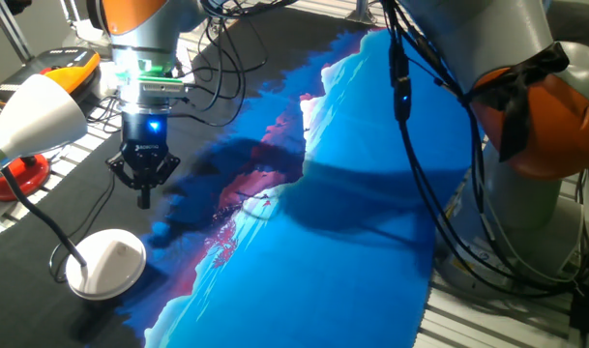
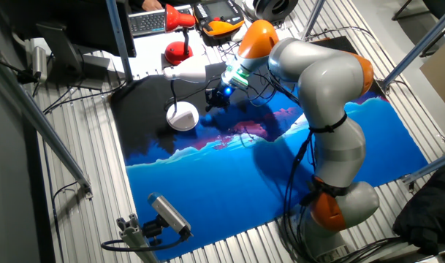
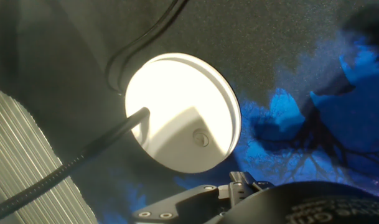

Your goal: Turn off the desk lamp by pressing the button

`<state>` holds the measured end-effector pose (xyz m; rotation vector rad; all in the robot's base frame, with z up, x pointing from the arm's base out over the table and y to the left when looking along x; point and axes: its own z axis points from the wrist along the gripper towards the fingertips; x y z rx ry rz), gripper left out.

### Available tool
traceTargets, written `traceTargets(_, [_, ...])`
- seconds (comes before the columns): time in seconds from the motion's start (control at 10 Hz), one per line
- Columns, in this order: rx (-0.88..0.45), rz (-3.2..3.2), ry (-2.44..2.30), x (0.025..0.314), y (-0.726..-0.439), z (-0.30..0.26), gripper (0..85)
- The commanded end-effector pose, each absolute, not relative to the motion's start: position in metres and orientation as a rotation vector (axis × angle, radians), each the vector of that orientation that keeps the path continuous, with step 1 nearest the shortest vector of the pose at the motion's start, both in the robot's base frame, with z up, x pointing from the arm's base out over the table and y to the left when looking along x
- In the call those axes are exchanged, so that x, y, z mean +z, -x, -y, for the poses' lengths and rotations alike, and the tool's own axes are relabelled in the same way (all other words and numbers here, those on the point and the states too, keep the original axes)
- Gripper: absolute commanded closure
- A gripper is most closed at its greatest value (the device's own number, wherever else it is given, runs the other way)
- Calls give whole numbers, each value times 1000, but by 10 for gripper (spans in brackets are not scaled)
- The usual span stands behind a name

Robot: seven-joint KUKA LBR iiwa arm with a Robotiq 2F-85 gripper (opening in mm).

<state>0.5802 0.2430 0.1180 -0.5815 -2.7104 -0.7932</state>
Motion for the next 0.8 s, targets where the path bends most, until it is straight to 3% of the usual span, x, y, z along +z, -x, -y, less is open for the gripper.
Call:
traceTargets(0.0, [-797, 2708, 593, 118, -580, -243, 850])
traceTargets(0.7, [-828, 2727, 670, 100, -581, -266, 850])
